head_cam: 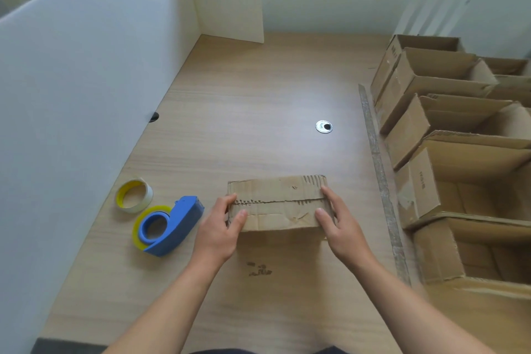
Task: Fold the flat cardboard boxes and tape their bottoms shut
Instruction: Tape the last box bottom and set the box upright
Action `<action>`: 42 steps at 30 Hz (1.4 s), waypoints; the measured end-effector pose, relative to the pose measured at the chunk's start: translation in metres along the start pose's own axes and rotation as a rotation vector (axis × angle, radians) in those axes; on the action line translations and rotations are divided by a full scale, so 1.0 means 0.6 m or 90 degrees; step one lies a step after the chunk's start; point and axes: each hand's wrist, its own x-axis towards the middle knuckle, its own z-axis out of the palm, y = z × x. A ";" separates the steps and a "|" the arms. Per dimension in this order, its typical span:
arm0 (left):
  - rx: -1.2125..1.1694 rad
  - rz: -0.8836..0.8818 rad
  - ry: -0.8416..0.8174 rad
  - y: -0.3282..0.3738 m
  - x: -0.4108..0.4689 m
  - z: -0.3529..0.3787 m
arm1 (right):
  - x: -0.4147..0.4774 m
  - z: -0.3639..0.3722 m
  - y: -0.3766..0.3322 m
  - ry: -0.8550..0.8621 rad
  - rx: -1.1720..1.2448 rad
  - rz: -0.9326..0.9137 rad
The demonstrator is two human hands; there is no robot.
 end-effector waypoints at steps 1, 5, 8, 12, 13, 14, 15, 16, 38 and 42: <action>0.000 0.008 0.007 -0.003 0.001 0.000 | 0.002 0.003 -0.001 0.002 -0.035 -0.009; 0.018 0.028 0.029 -0.005 0.007 -0.001 | 0.020 0.018 -0.032 0.026 -0.405 -0.133; 0.036 0.040 0.015 -0.006 0.012 -0.007 | 0.022 0.046 -0.064 -0.106 -0.495 -0.223; 0.024 0.053 -0.034 -0.011 0.013 -0.027 | 0.022 0.075 -0.061 -0.136 -0.593 -0.222; 0.028 0.051 -0.027 -0.017 0.014 -0.035 | 0.025 0.073 -0.059 -0.135 -0.591 -0.216; 0.037 0.044 -0.009 -0.025 0.015 -0.045 | 0.027 0.071 -0.057 -0.138 -0.589 -0.212; 0.060 0.035 0.013 -0.037 0.016 -0.058 | 0.030 0.070 -0.054 -0.141 -0.593 -0.212; 0.101 0.022 0.032 -0.051 0.017 -0.071 | 0.030 0.070 -0.052 -0.143 -0.597 -0.212; 0.553 -0.088 -0.053 -0.182 0.044 -0.118 | 0.031 0.079 -0.082 -0.047 -0.543 -0.255; 0.483 -0.130 -0.055 -0.178 0.049 -0.107 | 0.033 0.078 -0.073 -0.089 -0.526 -0.219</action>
